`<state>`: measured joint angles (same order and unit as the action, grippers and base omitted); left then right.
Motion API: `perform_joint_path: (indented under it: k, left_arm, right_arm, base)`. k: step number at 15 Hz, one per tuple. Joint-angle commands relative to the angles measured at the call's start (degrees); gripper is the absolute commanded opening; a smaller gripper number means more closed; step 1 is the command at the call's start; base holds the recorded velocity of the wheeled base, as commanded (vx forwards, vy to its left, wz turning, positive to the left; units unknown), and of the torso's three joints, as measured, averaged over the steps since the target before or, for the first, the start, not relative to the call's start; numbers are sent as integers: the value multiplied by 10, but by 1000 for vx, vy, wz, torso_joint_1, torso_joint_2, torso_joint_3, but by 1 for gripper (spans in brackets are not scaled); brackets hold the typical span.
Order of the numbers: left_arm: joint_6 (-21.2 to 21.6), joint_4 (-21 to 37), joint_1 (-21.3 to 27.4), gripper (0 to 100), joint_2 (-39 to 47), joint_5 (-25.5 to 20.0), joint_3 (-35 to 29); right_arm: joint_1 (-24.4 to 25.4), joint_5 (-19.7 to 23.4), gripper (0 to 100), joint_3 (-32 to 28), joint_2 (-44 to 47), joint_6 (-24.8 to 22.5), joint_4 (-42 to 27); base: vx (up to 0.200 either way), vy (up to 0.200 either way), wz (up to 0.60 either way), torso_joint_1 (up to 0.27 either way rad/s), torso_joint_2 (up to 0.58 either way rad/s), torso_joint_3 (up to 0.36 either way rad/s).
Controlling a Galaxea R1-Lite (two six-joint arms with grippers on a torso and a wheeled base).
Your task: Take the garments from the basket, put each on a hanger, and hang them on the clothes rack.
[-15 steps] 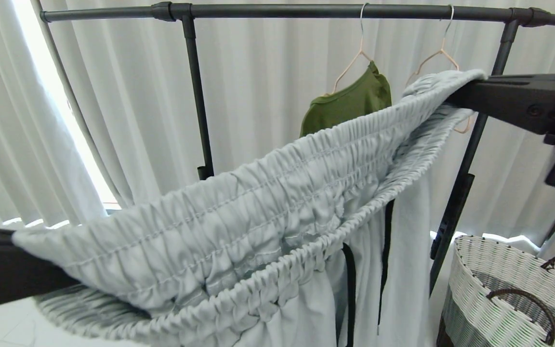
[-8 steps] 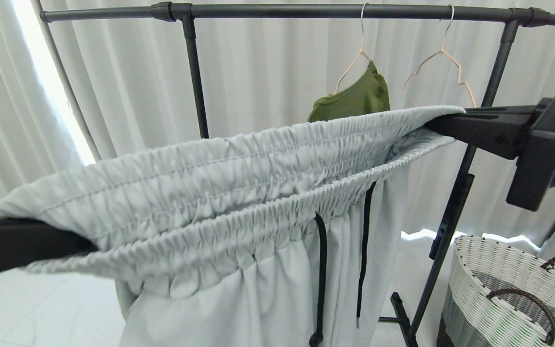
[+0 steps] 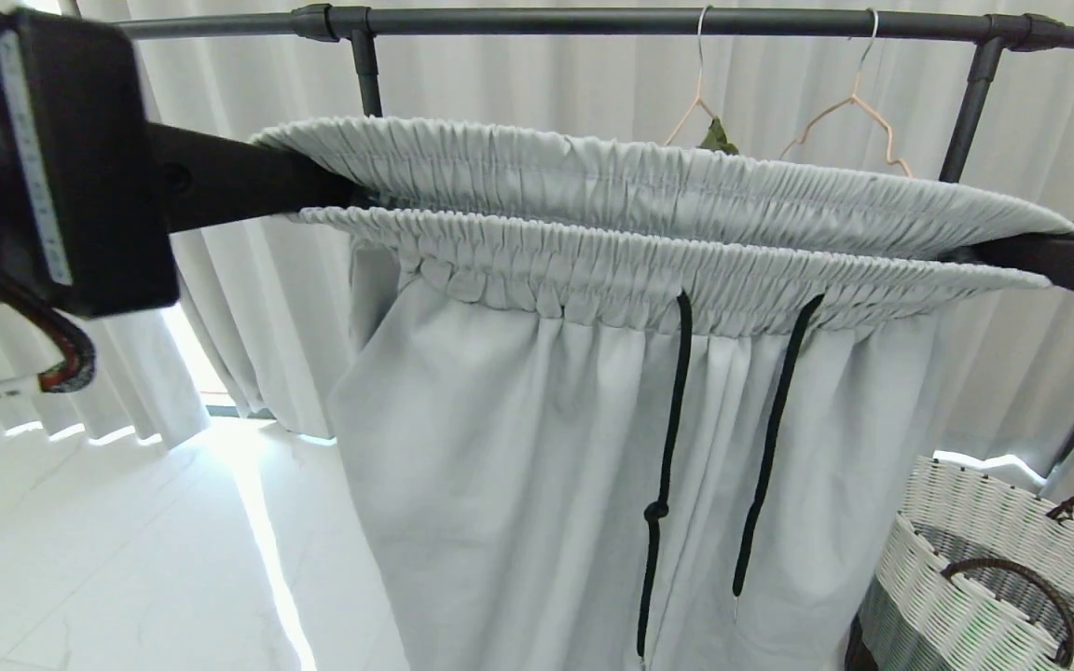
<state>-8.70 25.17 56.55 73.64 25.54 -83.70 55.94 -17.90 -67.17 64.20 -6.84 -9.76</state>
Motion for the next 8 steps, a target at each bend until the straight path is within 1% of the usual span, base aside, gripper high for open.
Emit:
perform_joint_path:
  k: [1, 2, 3, 6, 8]
  left_arm:
    - [0, 0, 3, 0, 14, 0, 14]
    - [-1, 0, 22, 0, 13, 1, 22]
    - [-2, 0, 24, 0, 13, 0, 22]
    - [-1, -2, 24, 0, 12, 0, 13]
    - [-1, -2, 24, 0, 9, 0, 18]
  right_arm:
    - [2, 0, 0, 15, -20, 0, -3]
    - [7, 0, 0, 22, -20, 0, -3]
    - [15, -1, 0, 24, -19, 0, -2]
    - [14, -2, 0, 22, -21, 1, -1]
    - [11, -2, 0, 25, -25, 2, -2]
  base:
    - [0, 0, 0, 0, 0, 0]
    - [0, 0, 0, 0, 0, 0]
    - [0, 0, 0, 0, 0, 0]
    - [0, 0, 0, 0, 0, 0]
    - [0, 0, 0, 0, 0, 0]
